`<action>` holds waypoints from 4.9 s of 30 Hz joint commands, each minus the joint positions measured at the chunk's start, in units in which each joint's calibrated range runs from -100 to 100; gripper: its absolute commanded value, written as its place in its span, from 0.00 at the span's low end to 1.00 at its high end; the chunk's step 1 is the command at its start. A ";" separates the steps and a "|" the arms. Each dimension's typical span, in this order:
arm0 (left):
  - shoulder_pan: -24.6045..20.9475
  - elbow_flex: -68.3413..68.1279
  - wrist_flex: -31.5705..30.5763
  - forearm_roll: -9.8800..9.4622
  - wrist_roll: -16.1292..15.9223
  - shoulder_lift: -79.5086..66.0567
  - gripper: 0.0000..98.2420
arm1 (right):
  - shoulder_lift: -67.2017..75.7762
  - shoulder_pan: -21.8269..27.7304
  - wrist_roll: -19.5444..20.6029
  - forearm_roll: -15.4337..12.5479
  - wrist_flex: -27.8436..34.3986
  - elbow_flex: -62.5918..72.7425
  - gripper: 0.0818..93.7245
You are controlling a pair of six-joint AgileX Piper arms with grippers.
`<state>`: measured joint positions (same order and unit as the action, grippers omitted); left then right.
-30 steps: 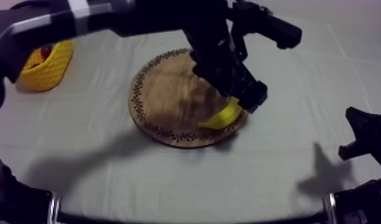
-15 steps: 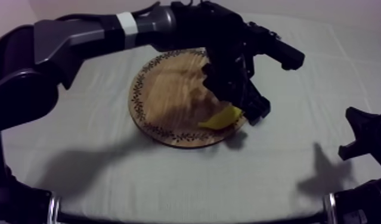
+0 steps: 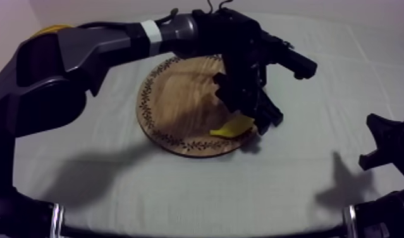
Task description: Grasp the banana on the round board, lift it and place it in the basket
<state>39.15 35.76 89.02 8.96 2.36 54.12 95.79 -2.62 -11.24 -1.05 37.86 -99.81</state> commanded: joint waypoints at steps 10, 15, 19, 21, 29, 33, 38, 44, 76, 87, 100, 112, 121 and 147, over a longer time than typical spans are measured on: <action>0.05 3.43 4.08 -0.11 0.69 2.77 0.50 | -0.03 0.01 -0.01 0.00 -0.04 0.03 0.00; 0.04 6.36 6.78 -0.30 1.37 4.18 0.23 | -0.03 0.01 -0.01 0.00 -0.04 0.03 0.00; 0.04 8.07 8.42 -1.44 2.31 2.93 0.12 | -0.03 0.01 -0.01 0.00 -0.04 0.03 0.00; 0.02 8.17 8.88 -2.45 2.94 1.00 0.10 | -0.03 0.01 -0.01 0.00 -0.04 0.03 0.00; -2.49 2.45 10.62 -6.66 4.54 -11.88 0.08 | -0.03 0.01 -0.01 0.00 -0.04 0.03 0.00; -5.49 -3.48 10.71 -7.48 4.65 -18.70 0.08 | -0.03 0.01 -0.01 0.00 -0.04 0.03 0.00; -10.72 -11.37 10.74 -8.60 3.85 -28.00 0.07 | -0.03 0.01 -0.01 0.00 -0.04 0.03 0.00; -19.73 -18.32 10.74 -8.89 0.82 -36.79 0.07 | -0.03 0.01 -0.01 0.00 -0.04 0.03 0.00; -48.19 -16.53 10.74 -10.30 -11.44 -32.34 0.77 | -0.03 0.01 -0.01 0.00 -0.04 0.03 0.00; -47.72 -22.81 9.22 -10.87 -9.45 -44.98 0.88 | -0.03 0.01 -0.01 0.00 -0.04 0.03 0.00; -43.66 -45.38 -0.94 -11.03 -5.32 -80.22 0.35 | -0.03 0.01 -0.01 0.00 -0.04 0.03 0.00; -43.03 -81.33 -24.94 -6.79 -6.99 -113.32 0.01 | -0.03 0.01 -0.01 0.00 -0.04 0.03 0.00; -42.46 -111.32 -43.54 -4.14 -7.33 -132.52 0.00 | -0.03 0.01 -0.01 0.00 -0.04 0.03 0.00; -39.30 -135.31 -55.79 -10.70 4.78 -153.75 0.00 | -0.03 0.01 -0.01 0.00 -0.04 0.03 0.00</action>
<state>-0.18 -99.45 34.14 -1.64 3.42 -99.63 95.79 -2.62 -11.28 -1.05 37.90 -99.81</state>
